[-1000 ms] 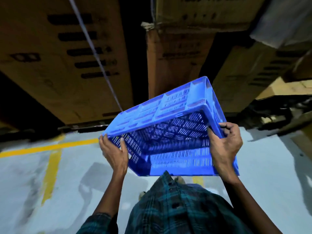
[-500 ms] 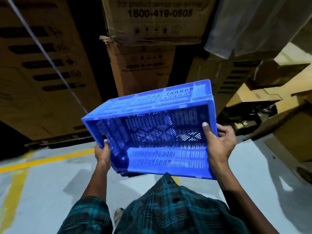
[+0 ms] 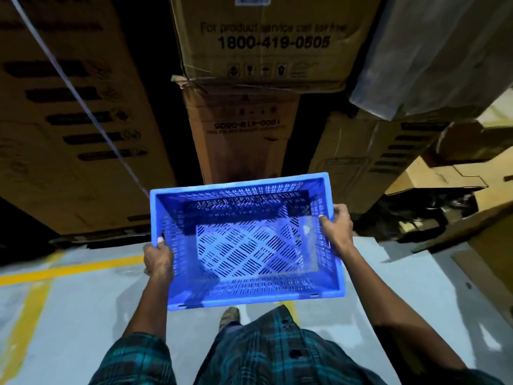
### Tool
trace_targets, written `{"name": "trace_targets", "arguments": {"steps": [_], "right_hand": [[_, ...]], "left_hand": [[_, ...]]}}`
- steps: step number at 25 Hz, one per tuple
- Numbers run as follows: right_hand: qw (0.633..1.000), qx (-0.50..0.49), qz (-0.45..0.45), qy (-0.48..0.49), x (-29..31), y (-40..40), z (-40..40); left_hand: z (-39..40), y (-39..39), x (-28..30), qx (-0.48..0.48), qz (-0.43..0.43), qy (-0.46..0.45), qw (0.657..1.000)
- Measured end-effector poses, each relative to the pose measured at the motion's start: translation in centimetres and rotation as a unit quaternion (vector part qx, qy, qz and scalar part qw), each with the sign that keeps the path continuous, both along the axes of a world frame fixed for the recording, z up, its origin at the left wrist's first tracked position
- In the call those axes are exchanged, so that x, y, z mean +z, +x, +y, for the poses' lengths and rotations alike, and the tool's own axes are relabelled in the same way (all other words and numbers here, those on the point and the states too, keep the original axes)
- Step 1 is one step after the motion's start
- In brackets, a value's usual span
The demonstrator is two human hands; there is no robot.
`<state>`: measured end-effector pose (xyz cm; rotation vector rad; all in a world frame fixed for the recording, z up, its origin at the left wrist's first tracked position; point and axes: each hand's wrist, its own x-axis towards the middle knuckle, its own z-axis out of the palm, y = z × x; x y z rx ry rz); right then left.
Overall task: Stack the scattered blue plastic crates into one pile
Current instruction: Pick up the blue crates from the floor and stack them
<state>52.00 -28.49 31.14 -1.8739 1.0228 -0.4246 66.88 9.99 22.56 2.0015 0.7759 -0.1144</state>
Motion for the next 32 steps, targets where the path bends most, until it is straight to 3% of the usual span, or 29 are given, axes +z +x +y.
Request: {"name": "trace_targets", "arguments": {"steps": [7, 16, 19, 26, 29, 32], "right_hand": [[0.989, 0.039, 0.145, 0.009, -2.2, 8.9, -0.6], [0.976, 0.044, 0.212, 0.017, -5.6, 17.2, -2.5], [0.973, 0.068, 0.219, 0.032, -6.3, 18.9, -3.0], [0.958, 0.110, 0.215, 0.154, -7.9, 19.9, -4.3], [0.967, 0.101, 0.183, 0.144, -7.7, 18.9, -4.0], [0.966, 0.111, 0.216, 0.091, -8.4, 15.3, -2.7]], "left_hand": [[0.8, 7.4, -0.4, -0.045, 0.037, -0.025, 0.998], [-0.5, 14.3, -2.7, -0.118, 0.079, -0.001, 0.990], [-1.7, 14.7, -2.9, -0.113, 0.084, -0.037, 0.989], [-2.8, 15.6, -3.8, -0.091, 0.088, -0.102, 0.987], [-3.1, 15.0, -4.0, -0.121, 0.092, -0.050, 0.987], [-2.7, 13.0, -4.3, -0.144, 0.101, 0.003, 0.984]]}}
